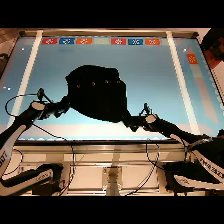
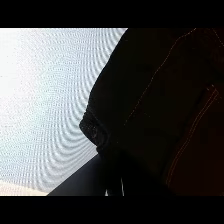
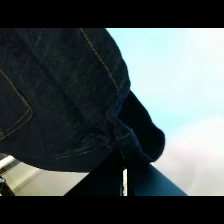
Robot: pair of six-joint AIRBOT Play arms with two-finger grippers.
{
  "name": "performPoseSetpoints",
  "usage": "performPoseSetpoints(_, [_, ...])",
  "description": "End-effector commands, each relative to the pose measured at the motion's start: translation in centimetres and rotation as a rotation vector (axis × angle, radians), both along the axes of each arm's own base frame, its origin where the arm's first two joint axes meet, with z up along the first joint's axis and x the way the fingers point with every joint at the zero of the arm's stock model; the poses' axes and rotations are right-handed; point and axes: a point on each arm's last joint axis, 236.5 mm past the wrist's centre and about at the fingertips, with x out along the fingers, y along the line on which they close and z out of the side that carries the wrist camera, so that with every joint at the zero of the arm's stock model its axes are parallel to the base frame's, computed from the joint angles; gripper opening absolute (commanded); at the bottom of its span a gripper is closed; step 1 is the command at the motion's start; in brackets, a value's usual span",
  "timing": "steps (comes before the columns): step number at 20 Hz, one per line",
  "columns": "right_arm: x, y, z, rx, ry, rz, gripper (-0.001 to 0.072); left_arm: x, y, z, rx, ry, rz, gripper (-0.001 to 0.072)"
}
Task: Fold the clothes and pants, and hang the long-sleeved shirts on hangers.
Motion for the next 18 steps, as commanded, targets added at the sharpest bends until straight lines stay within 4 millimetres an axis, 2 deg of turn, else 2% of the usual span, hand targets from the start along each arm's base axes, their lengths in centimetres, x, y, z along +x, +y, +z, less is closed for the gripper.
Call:
performPoseSetpoints(1, [1.3, -0.8, 0.4, -0.035, -0.063, -0.017, 0.0017, 0.0, -0.2, 0.1, -0.015, 0.002, 0.005, 0.0036])
performPoseSetpoints(4, [3.1, -1.1, 2.8, -0.075, -0.184, 0.013, 0.0014, 0.5, -1.0, 0.9, -0.098, -0.003, 0.058, 0.0034])
performPoseSetpoints(6, [4.6, -0.4, 6.3, -0.063, -0.285, 0.042, 0.0013, 1.1, -2.1, 2.6, -0.085, -0.063, -0.008, 0.0033])
performPoseSetpoints(7, [5.7, -0.1, 8.5, -0.058, -0.346, 0.055, 0.0013, 1.6, -3.1, 4.3, -0.072, -0.113, -0.050, 0.0032])
performPoseSetpoints(9, [8.3, -0.3, 14.0, -0.038, -0.466, 0.060, 0.0013, 3.5, -4.4, 9.8, -0.049, -0.265, -0.077, 0.0033])
performPoseSetpoints(12, [12.6, -4.0, 22.2, -0.081, -0.633, 0.065, 0.0013, 6.1, -5.5, 21.2, 0.009, -0.553, -0.136, 0.0033])
performPoseSetpoints(13, [13.7, -5.4, 24.9, -0.112, -0.677, 0.084, 0.0013, 6.8, -5.6, 24.4, 0.004, -0.615, -0.136, 0.0032])
performPoseSetpoints(15, [15.1, -7.7, 30.5, -0.201, -0.781, 0.128, 0.0013, 8.0, -6.1, 30.2, -0.023, -0.718, -0.127, 0.0033])
performPoseSetpoints(18, [16.0, -10.0, 39.2, -0.276, -0.939, 0.124, 0.0012, 8.6, -8.4, 37.0, -0.051, -0.849, -0.165, 0.0033])
